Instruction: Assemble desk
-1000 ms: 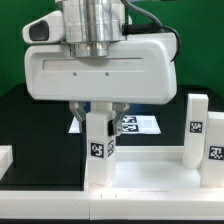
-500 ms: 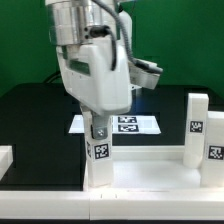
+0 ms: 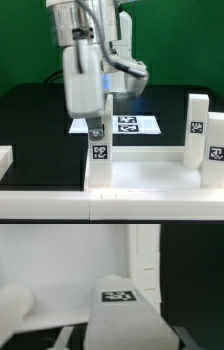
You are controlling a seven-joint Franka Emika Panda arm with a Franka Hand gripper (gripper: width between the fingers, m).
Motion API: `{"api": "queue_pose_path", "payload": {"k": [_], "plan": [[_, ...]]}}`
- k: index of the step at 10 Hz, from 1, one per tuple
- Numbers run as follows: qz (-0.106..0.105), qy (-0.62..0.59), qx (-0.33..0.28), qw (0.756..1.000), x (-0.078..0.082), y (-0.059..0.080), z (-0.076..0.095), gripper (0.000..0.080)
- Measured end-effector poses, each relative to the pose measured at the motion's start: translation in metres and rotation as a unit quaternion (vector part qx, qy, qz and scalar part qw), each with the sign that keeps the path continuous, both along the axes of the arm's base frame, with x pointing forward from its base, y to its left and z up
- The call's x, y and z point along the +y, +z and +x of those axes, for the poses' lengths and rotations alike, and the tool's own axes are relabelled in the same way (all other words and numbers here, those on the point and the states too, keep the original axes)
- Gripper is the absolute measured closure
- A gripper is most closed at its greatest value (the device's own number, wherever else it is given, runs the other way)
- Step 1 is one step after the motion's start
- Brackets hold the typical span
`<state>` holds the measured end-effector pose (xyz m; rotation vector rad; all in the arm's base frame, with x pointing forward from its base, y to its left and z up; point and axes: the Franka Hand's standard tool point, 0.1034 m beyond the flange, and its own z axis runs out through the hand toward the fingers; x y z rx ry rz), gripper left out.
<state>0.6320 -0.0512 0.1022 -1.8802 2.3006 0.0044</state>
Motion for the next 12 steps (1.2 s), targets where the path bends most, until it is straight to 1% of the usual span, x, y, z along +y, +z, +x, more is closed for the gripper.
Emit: {"api": "queue_pose_path", "payload": {"k": [1, 2, 3, 4, 5, 7, 8, 9, 10, 11, 12], "plan": [[-0.002, 0.019, -0.002, 1.0, -0.0003, -0.0005, -0.0001, 0.0514], [-0.003, 0.027, -0.001, 1.0, 0.0, -0.0011, -0.0002, 0.038], [-0.015, 0.109, -0.008, 0.994, 0.0003, 0.0007, 0.0011, 0.0246], [-0.028, 0.212, -0.021, 0.977, 0.0015, 0.0017, 0.0024, 0.0246], [-0.038, 0.308, -0.031, 0.95, 0.0078, 0.0009, 0.0021, 0.0166], [-0.043, 0.344, -0.034, 0.937, 0.0055, 0.0, 0.0017, 0.0155], [-0.049, 0.387, -0.039, 0.92, 0.0052, -0.0001, 0.0017, 0.0151], [-0.064, 0.471, -0.043, 0.879, 0.0032, 0.0006, 0.0021, 0.0151], [-0.083, 0.563, -0.046, 0.821, 0.0009, 0.0022, 0.0036, 0.0151], [-0.095, 0.637, -0.048, 0.764, 0.0018, 0.003, 0.0044, 0.0151], [-0.099, 0.66, -0.048, 0.743, 0.0039, 0.0017, 0.004, 0.0151]]}}
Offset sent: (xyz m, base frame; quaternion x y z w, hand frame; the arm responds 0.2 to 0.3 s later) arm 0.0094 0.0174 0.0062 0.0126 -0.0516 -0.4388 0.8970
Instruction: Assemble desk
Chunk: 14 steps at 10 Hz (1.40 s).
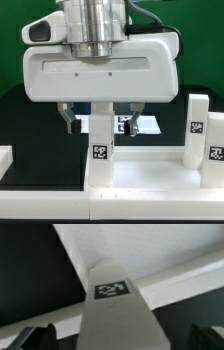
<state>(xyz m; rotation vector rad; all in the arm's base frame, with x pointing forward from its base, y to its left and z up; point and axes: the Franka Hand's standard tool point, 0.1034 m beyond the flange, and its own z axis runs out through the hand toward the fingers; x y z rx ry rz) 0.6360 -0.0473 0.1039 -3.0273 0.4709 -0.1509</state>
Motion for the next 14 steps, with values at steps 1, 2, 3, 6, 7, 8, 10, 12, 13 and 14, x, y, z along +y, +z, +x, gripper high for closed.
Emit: {"api": "queue_pose_path", "payload": {"k": [1, 2, 3, 6, 7, 8, 10, 12, 13, 14], "plan": [[0.001, -0.012, 0.001, 1.0, -0.001, -0.0002, -0.0001, 0.0233], [0.002, -0.018, 0.001, 1.0, -0.0015, -0.0002, -0.0002, 0.037], [0.003, -0.029, 0.002, 1.0, -0.0014, -0.0004, -0.0002, 0.037], [0.024, -0.297, 0.016, 0.954, -0.004, 0.0004, -0.0018, 0.0514], [0.034, -0.392, 0.022, 0.919, -0.0027, -0.0012, -0.0039, 0.0514], [0.034, -0.39, 0.022, 0.92, -0.0033, -0.0013, -0.004, 0.0514], [0.042, -0.449, 0.025, 0.892, -0.003, -0.0015, -0.004, 0.0514], [0.075, -0.625, 0.032, 0.777, -0.0012, -0.0021, -0.0043, 0.0514], [0.095, -0.692, 0.031, 0.715, -0.0007, -0.0025, -0.004, 0.0514], [0.107, -0.721, 0.033, 0.684, -0.0007, -0.0024, -0.0048, 0.0513]]}}
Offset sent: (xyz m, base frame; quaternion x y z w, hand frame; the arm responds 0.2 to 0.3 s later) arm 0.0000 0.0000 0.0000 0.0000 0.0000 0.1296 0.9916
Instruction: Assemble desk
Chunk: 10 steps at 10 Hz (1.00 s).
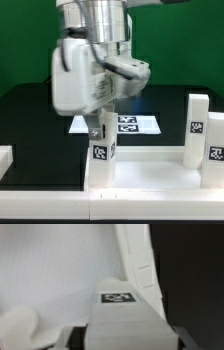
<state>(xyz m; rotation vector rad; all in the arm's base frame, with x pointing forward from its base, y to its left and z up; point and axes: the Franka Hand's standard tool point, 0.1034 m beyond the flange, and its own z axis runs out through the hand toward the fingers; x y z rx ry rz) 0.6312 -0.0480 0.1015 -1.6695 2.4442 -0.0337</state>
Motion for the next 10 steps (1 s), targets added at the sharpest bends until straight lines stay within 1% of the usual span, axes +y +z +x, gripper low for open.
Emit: {"api": "queue_pose_path", "payload": {"k": [2, 3, 4, 5, 6, 7, 9, 10], "plan": [[-0.001, 0.009, -0.001, 1.0, 0.0006, 0.0, 0.0003, 0.0505], [-0.008, 0.046, -0.003, 0.999, 0.0005, -0.0007, 0.0002, 0.0505], [-0.02, 0.125, -0.01, 0.992, 0.0011, -0.0012, 0.0004, 0.0306], [-0.031, 0.204, -0.015, 0.978, 0.0035, -0.0011, 0.0004, 0.0306], [-0.037, 0.253, -0.017, 0.967, 0.0065, -0.001, -0.0001, 0.0182], [-0.042, 0.279, -0.018, 0.959, 0.0045, -0.002, -0.0005, 0.0156], [-0.054, 0.351, -0.024, 0.935, 0.0035, -0.0024, -0.0007, 0.0151], [-0.069, 0.422, -0.027, 0.904, 0.0032, -0.0011, 0.0, 0.0151]]}}
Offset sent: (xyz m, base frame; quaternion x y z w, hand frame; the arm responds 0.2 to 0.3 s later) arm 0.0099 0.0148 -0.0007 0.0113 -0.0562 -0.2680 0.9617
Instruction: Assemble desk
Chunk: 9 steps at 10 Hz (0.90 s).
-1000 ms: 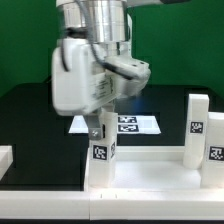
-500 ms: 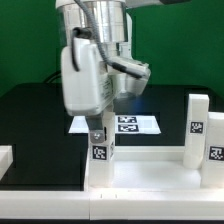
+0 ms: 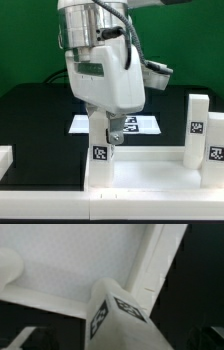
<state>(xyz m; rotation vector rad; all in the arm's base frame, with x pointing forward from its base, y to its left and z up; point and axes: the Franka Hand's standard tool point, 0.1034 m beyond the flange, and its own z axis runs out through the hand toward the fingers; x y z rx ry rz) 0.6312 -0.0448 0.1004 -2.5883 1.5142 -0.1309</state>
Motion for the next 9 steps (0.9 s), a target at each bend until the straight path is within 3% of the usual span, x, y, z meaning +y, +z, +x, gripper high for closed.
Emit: {"api": "queue_pose_path", "payload": {"k": [1, 2, 3, 5, 7, 9], "plan": [[-0.024, 0.115, -0.008, 0.993, 0.0022, 0.002, 0.0015, 0.015], [-0.035, 0.212, -0.006, 0.977, 0.0093, -0.0009, -0.0017, 0.015], [-0.037, 0.25, -0.002, 0.967, 0.0121, -0.002, -0.0036, 0.015], [-0.035, 0.228, 0.0, 0.973, 0.0104, -0.0024, -0.0036, 0.0177], [-0.034, 0.197, 0.007, 0.98, 0.003, -0.0038, -0.007, 0.0507], [-0.013, 0.058, 0.025, 0.998, 0.008, -0.0038, -0.0075, 0.0507]]}}
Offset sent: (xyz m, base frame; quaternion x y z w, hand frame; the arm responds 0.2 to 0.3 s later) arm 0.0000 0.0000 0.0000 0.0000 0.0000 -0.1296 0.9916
